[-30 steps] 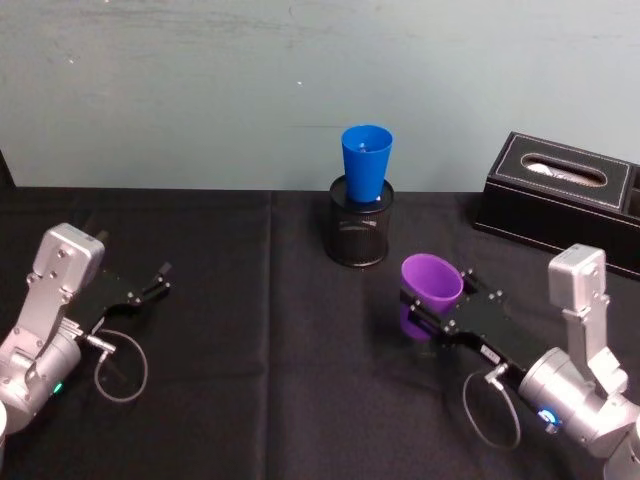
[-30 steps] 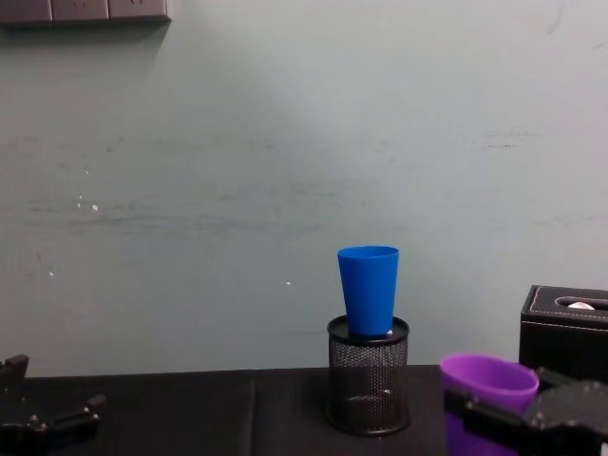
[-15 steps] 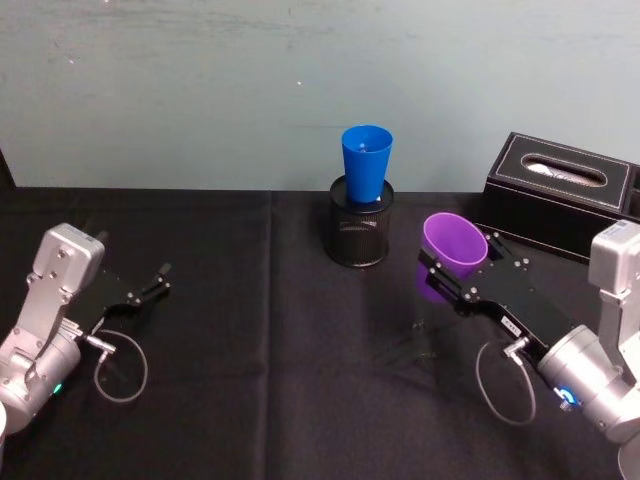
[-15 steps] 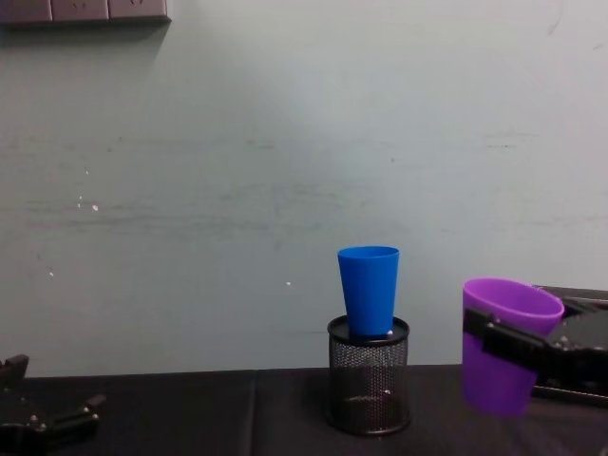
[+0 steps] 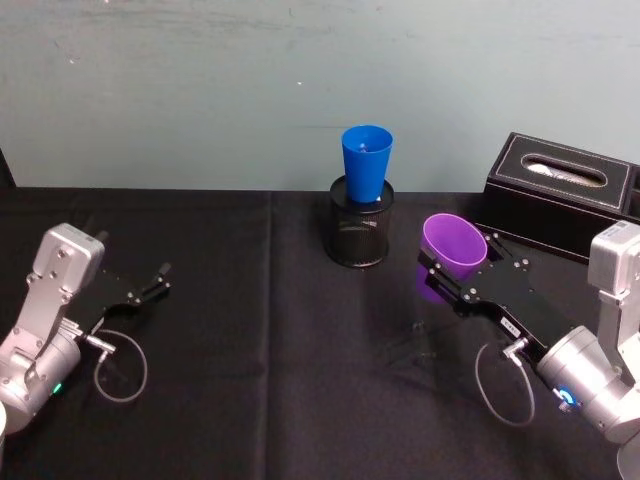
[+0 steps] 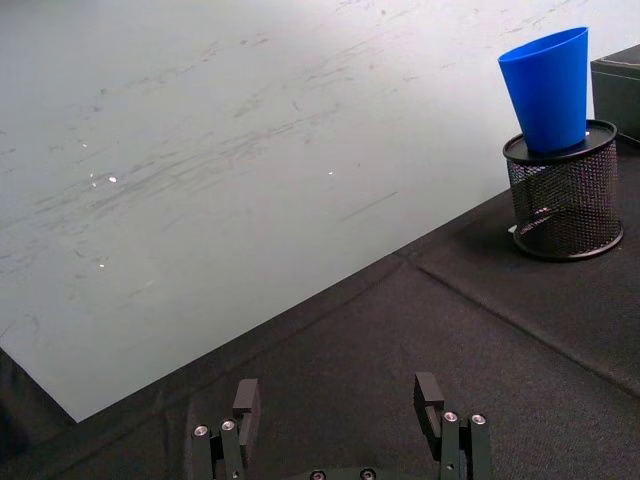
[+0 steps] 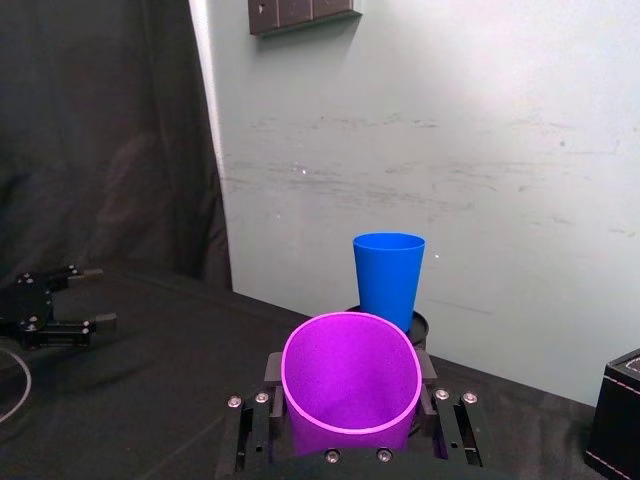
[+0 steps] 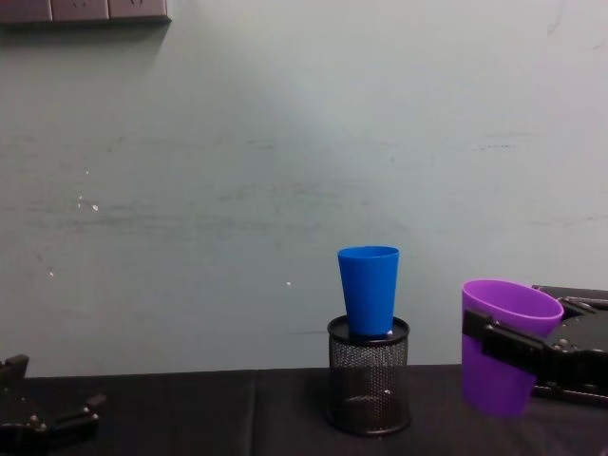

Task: Pick up one cup with a gripper and tap it against the other cup.

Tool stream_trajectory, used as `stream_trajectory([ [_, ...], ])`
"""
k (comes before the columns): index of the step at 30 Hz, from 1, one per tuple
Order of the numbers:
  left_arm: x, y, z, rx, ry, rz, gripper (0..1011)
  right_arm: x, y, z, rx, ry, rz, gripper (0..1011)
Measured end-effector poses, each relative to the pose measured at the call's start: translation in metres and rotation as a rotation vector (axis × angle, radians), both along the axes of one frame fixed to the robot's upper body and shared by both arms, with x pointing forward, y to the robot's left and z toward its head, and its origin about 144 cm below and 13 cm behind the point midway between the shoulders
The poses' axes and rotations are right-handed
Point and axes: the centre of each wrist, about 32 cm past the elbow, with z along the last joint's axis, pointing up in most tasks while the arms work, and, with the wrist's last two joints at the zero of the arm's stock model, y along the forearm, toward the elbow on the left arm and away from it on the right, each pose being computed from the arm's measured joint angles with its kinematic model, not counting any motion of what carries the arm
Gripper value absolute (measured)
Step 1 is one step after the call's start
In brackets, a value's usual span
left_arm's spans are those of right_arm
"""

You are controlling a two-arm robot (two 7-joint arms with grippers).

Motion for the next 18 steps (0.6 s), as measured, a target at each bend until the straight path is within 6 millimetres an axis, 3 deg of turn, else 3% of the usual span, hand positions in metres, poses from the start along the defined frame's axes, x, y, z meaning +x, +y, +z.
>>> stream_trajectory([
  [18, 0.0000, 0.0000, 0.0000, 0.000, 0.000, 0.000, 1012, 0.0057, 0.0029, -0.0003, 0.010, 0.003, -0.002, 731],
])
